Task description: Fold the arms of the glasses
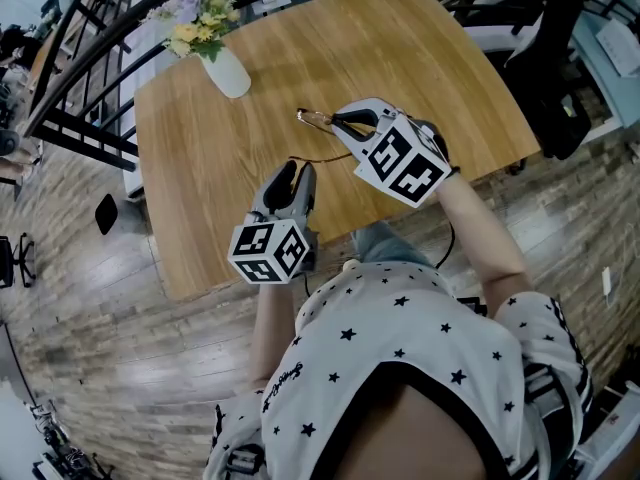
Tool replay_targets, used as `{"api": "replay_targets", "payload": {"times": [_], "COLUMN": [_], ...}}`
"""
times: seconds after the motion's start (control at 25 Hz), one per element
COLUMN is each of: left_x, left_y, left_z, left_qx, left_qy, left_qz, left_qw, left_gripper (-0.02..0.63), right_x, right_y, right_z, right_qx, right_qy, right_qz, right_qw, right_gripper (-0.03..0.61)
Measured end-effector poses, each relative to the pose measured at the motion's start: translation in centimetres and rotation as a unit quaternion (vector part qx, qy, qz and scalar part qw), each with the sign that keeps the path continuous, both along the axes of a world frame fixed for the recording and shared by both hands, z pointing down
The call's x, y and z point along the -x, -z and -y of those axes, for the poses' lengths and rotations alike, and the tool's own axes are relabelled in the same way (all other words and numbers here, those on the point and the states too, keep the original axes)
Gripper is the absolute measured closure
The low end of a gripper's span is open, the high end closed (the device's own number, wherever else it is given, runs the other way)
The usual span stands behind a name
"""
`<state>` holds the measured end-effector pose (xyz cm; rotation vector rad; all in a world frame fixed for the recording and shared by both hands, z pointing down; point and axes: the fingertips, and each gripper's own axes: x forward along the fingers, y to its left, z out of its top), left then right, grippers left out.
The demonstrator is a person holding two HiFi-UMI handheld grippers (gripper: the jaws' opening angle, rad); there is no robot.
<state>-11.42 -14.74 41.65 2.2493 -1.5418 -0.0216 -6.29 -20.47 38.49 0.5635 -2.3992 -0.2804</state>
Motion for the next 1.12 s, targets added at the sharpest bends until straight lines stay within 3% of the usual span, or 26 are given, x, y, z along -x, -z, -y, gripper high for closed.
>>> {"api": "replay_targets", "payload": {"times": [1.12], "left_x": [0.5], "left_y": [0.1], "left_z": [2.3], "left_qx": [0.005], "left_qy": [0.018], "left_qz": [-0.016], "left_qw": [0.9997], "left_gripper": [0.558], "right_x": [1.8], "right_y": [-3.3], "right_z": [-2.1], "right_qx": [0.037], "right_qy": [0.043], "right_qz": [-0.025], "right_qw": [0.998], "right_gripper": [0.558]}}
